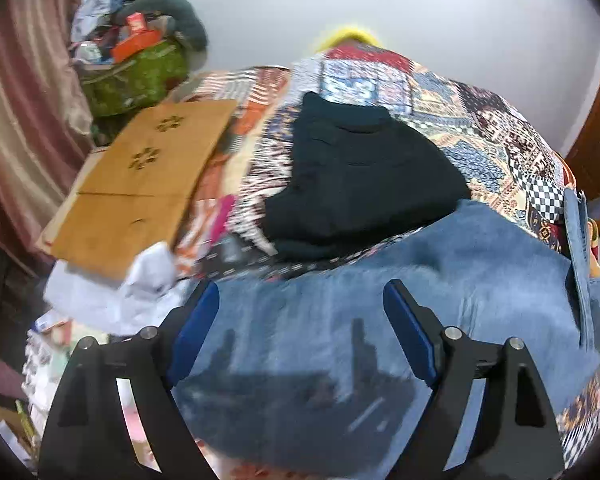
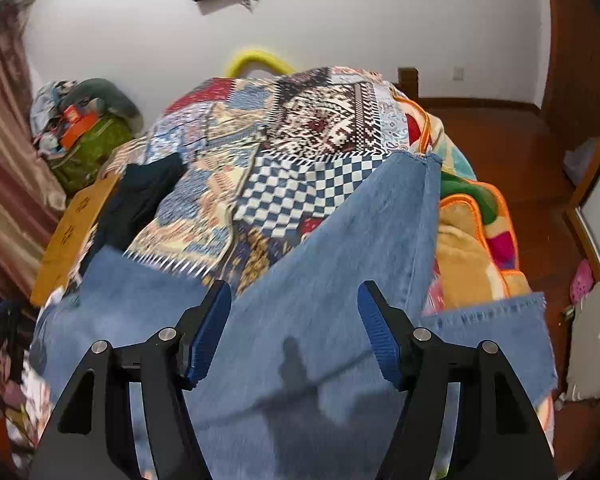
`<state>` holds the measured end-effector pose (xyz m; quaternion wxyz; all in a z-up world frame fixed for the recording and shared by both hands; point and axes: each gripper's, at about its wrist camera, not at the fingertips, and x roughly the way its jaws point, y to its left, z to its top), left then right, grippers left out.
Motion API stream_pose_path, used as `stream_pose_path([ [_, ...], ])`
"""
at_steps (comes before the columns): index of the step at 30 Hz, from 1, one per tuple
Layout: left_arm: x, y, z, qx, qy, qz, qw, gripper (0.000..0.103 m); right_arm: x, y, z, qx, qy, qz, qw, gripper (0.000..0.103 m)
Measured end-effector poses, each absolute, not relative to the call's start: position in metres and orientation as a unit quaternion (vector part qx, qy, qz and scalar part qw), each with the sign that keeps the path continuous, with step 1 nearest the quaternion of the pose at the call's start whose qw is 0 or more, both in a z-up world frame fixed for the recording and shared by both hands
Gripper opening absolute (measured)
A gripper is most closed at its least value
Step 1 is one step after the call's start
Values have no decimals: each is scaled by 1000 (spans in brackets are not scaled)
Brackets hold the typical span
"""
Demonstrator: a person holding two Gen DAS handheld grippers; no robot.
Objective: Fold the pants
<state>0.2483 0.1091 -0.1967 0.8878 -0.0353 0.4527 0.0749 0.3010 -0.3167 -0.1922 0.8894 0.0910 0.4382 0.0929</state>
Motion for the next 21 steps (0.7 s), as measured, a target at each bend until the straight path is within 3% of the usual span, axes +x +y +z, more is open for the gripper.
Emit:
stream_pose_path([
  [12,318,39,-250,32,493,19,869,84,426,-313,-276,71,514,19,854,61],
  [13,319,37,-255,37,495,19,868,85,431,-316,-285,77,524,17,848,48],
  [16,317,34,-263,33,495,20,868,88,432,-328,-309,95,530,19,842,31],
  [18,318,36,-263,27,498,21,867,89,424,-333,-308,104,522,29,846,9],
  [21,318,38,-261,22,512,19,859,88,414,-339,-300,108,517,34,848,5],
])
